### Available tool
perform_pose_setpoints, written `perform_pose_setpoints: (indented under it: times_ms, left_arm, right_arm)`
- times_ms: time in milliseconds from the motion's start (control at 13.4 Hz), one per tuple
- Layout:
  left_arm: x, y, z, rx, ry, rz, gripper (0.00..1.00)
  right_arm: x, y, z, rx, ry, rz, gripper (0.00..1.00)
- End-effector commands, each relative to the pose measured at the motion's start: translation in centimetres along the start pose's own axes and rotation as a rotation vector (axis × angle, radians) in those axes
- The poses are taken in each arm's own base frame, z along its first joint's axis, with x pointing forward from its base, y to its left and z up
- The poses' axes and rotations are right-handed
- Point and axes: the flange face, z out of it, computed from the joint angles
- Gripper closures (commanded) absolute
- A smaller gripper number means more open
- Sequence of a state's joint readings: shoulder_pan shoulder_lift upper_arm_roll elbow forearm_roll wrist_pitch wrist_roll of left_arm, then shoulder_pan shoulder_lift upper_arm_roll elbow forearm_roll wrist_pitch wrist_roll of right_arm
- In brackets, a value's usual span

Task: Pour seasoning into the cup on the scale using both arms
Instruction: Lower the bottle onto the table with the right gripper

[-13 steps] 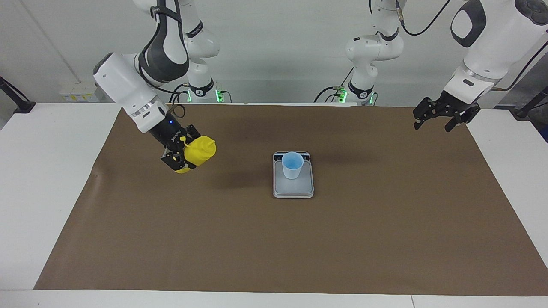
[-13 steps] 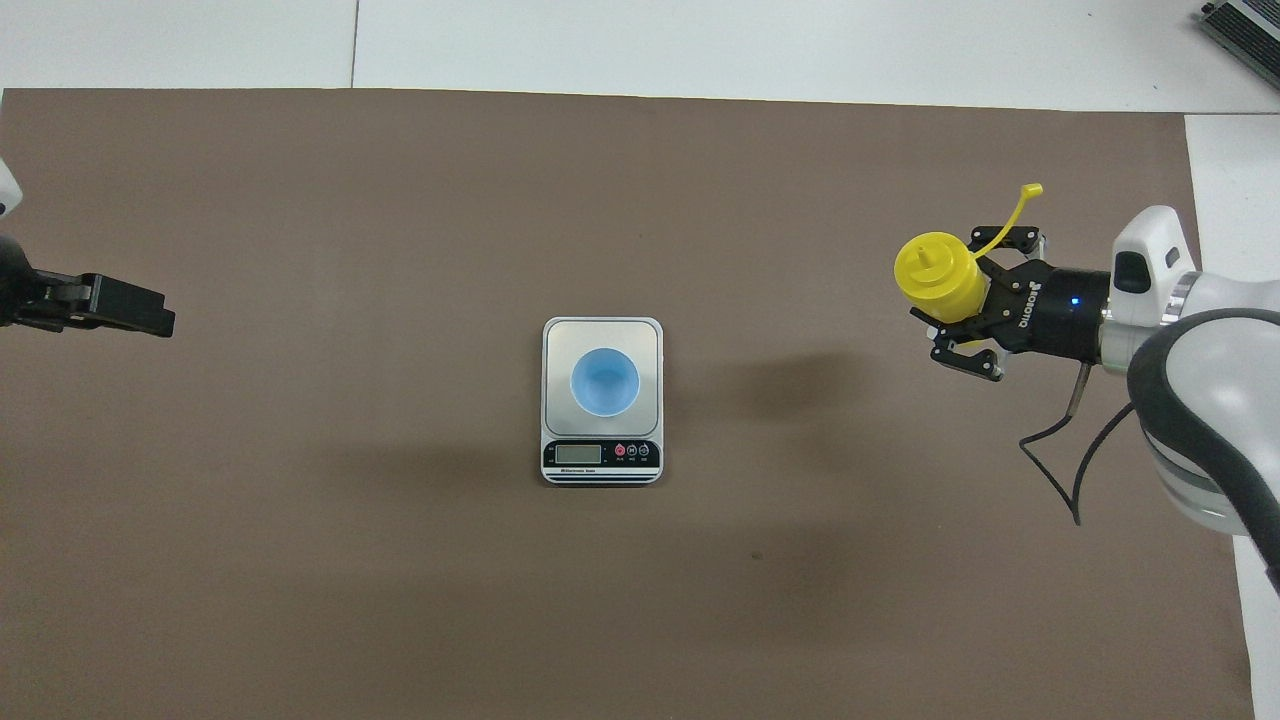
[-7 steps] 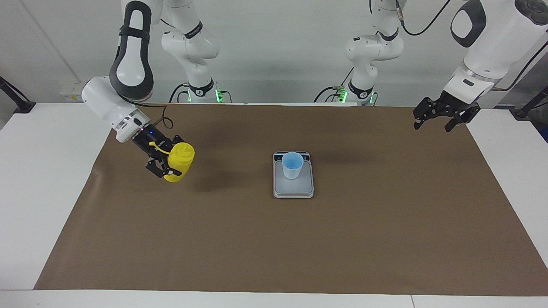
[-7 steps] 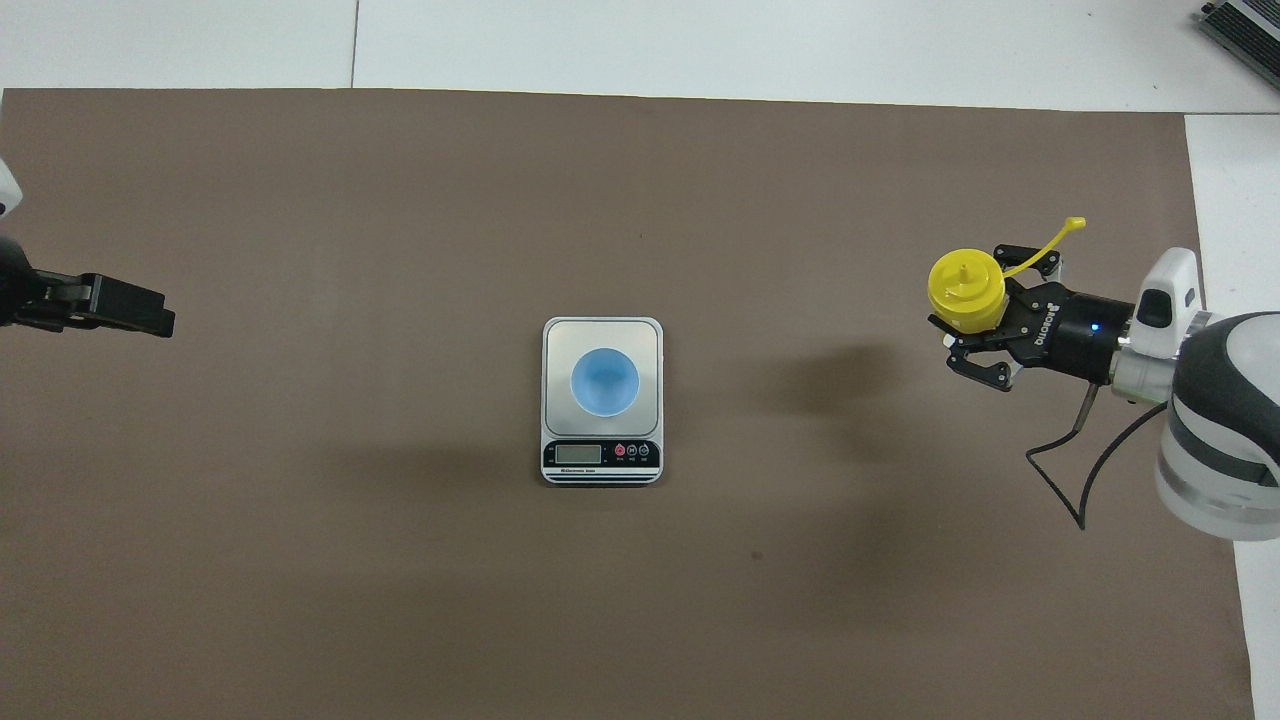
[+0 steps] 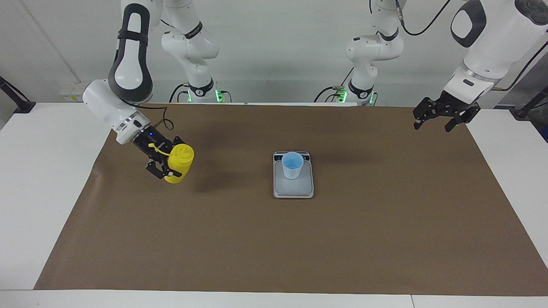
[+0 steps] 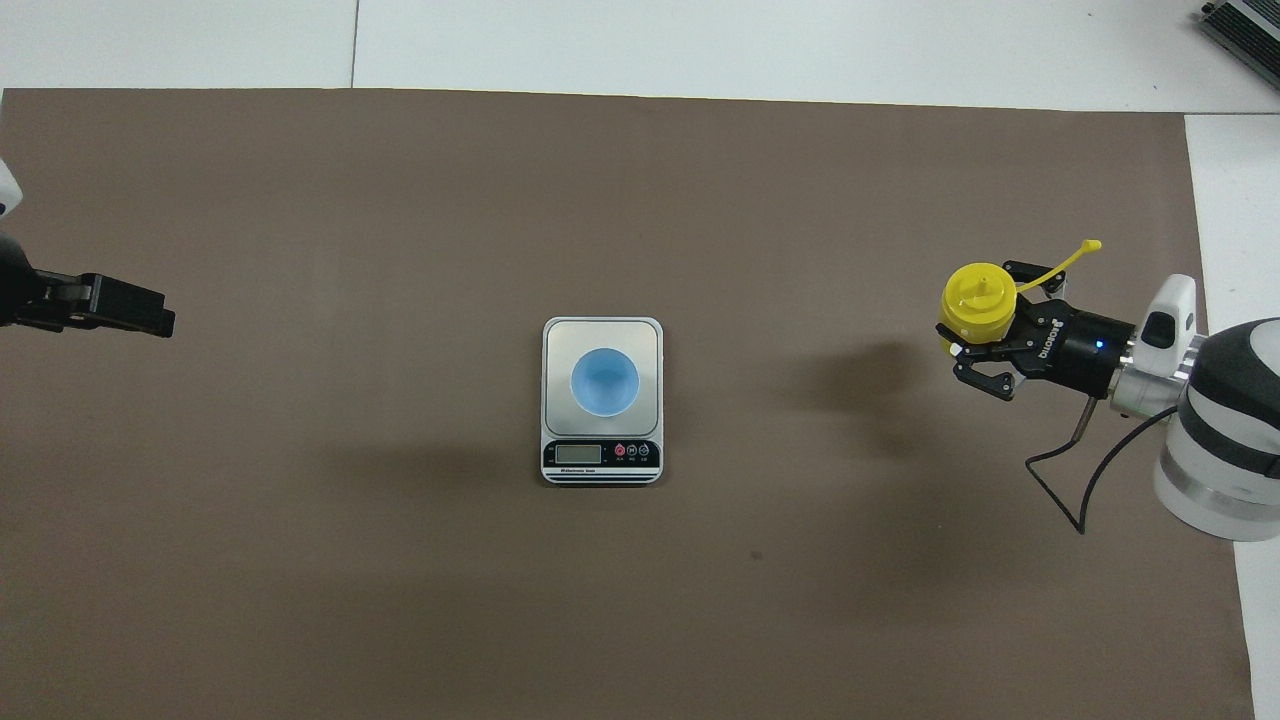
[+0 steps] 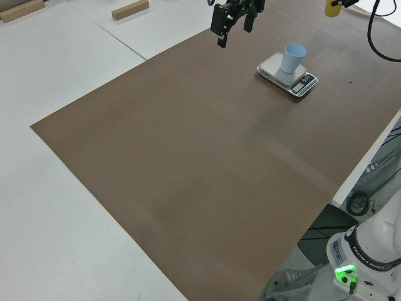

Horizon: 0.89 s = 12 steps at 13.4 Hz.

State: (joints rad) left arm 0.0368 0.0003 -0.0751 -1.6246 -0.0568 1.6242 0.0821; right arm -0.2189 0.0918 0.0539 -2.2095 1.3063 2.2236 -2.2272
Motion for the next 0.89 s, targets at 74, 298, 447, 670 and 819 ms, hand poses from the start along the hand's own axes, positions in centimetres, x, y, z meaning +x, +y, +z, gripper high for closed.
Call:
perform_pose_setpoints:
  times_ms: [74, 298, 447, 670, 819]
  left_arm:
    - [-0.8, -0.1, -0.1, -0.004, 0.013, -0.011, 0.00]
    - [-0.8, -0.1, -0.1, -0.004, 0.013, -0.011, 0.00]
    - [-0.8, -0.1, -0.1, -0.004, 0.013, -0.011, 0.00]
    - [-0.8, -0.1, -0.1, -0.004, 0.013, -0.011, 0.00]
    - [-0.8, -0.1, -0.1, -0.004, 0.013, -0.011, 0.00]
  right_arm:
    - [-2.7, 0.1, -0.2, -0.013, 0.085, -0.012, 1.00]
    - [-7.0, -0.1, 0.7, 0.018, 0.160, 0.001, 1.00]
    - [-8.3, -0.3, 1.5, 0.012, 0.201, 0.000, 1.00]
    - [-8.6, -0.3, 1.4, -0.005, 0.223, 0.026, 1.00]
    - [-9.6, -0.5, 1.4, -0.002, 0.237, 0.050, 1.00]
